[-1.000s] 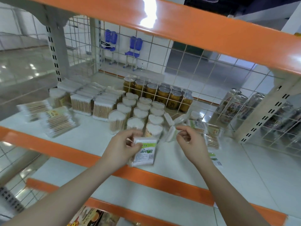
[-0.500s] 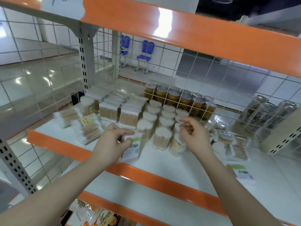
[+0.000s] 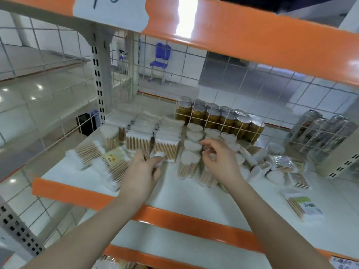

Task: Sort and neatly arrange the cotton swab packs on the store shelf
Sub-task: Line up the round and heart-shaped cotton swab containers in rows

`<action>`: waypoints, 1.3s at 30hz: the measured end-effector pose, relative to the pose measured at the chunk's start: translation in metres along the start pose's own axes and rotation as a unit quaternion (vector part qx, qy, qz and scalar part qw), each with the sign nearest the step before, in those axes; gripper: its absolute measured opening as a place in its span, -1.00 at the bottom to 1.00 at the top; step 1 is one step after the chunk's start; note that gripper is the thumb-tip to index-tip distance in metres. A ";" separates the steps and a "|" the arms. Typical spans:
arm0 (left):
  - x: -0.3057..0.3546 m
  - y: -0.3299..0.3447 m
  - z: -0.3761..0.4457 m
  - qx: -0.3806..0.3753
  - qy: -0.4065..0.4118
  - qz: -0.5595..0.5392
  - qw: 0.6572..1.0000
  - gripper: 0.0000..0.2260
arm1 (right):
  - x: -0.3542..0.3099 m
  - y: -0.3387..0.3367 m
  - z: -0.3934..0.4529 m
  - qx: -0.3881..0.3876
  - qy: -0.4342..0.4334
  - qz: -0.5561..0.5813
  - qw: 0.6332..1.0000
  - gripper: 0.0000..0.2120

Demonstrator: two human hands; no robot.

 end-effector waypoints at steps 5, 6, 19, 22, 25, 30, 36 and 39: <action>-0.007 0.013 0.002 -0.109 0.070 0.036 0.991 -0.74 | 0.000 0.010 0.007 -0.002 0.013 -0.021 1.000 -0.71; -0.007 0.014 0.002 -0.123 0.083 0.049 0.988 -0.72 | 0.000 0.011 0.008 -0.004 0.015 -0.027 1.000 -0.71; -0.022 0.010 0.024 -0.152 0.230 0.208 0.939 -0.44 | -0.003 0.031 0.021 -0.114 -0.021 -0.109 0.987 -0.68; -0.022 0.011 0.026 -0.118 0.237 0.207 0.942 -0.48 | -0.005 0.038 0.022 -0.154 -0.029 -0.126 0.980 -0.64; -0.021 0.015 0.030 -0.102 0.226 0.228 0.941 -0.51 | -0.005 0.040 0.024 -0.176 -0.020 -0.127 0.976 -0.62; -0.017 0.023 0.039 -0.049 0.200 0.275 0.939 -0.42 | -0.006 0.040 0.029 -0.183 -0.015 -0.133 0.974 -0.62; -0.016 0.030 0.047 -0.033 0.204 0.296 0.933 -0.45 | -0.004 0.039 0.030 -0.187 0.004 -0.132 0.973 -0.69; -0.013 0.036 0.052 -0.022 0.202 0.289 0.936 -0.50 | -0.004 0.039 0.031 -0.190 0.004 -0.133 0.973 -0.69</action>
Point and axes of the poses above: each hand's wrist, its own z-axis towards the middle knuckle, its own y-axis out of the palm, x = y × z, the point moved 4 cm from there along z, towards the middle knuckle, and after that the axes turned 6 degrees about -y, right-handed, at the moved point
